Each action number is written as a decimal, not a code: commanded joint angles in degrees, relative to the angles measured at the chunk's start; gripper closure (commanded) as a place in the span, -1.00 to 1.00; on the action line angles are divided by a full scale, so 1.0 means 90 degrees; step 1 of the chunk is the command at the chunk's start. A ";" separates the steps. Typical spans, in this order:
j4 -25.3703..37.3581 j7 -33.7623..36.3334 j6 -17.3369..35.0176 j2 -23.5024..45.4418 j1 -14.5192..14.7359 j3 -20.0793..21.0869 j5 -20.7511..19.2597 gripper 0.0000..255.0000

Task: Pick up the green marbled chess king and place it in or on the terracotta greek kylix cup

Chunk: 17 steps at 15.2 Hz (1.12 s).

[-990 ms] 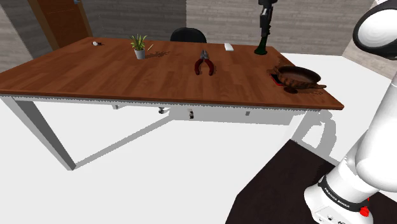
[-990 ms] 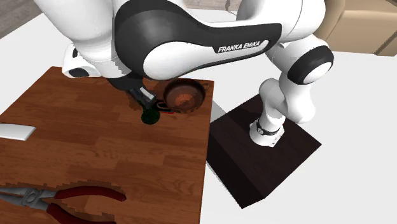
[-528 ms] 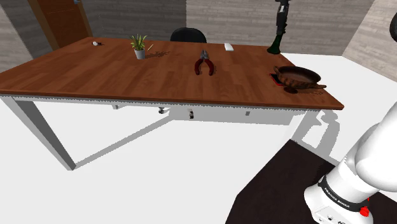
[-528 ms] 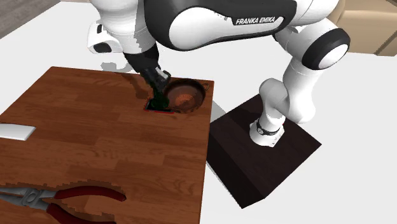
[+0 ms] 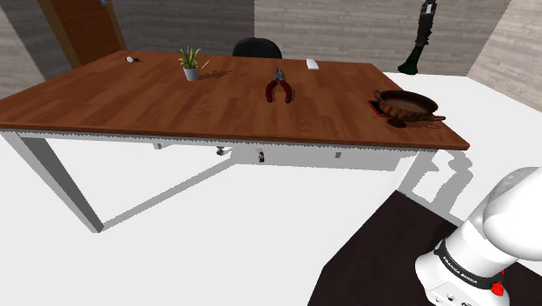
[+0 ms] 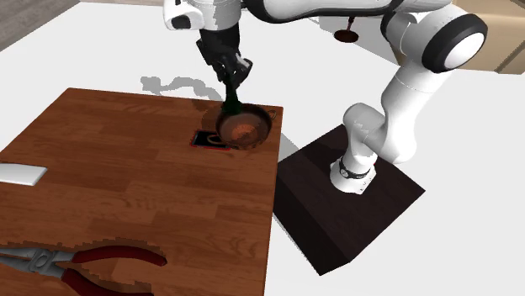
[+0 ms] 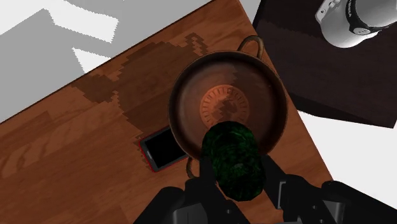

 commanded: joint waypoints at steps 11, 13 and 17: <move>-0.1658 0.0072 0.0860 -0.0850 -0.0122 -0.0096 -0.0265 1.00; -0.1883 0.0119 0.1023 -0.0907 -0.0128 -0.0102 -0.0282 1.00; -0.2312 0.0209 0.1349 -0.1003 -0.0141 -0.0121 -0.0316 1.00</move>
